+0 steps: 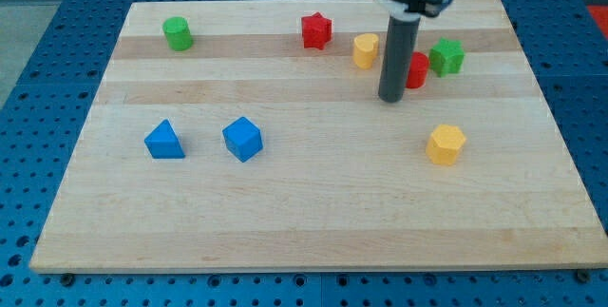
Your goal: Move green star along with red circle slightly to left
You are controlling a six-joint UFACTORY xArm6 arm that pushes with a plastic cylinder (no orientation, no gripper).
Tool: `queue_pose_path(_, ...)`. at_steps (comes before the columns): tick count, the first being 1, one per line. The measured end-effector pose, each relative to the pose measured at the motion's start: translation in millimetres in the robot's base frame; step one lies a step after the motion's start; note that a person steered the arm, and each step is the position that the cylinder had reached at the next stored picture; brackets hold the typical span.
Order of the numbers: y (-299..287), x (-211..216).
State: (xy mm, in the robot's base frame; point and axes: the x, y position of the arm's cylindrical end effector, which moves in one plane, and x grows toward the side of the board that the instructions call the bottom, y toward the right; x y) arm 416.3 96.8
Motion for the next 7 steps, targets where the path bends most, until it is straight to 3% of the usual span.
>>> queue_pose_path(2, 26.4, 28.3)
queue_pose_path(3, 30.3, 20.8)
queue_pose_path(4, 34.5, -29.1)
queue_pose_path(7, 35.4, -39.2)
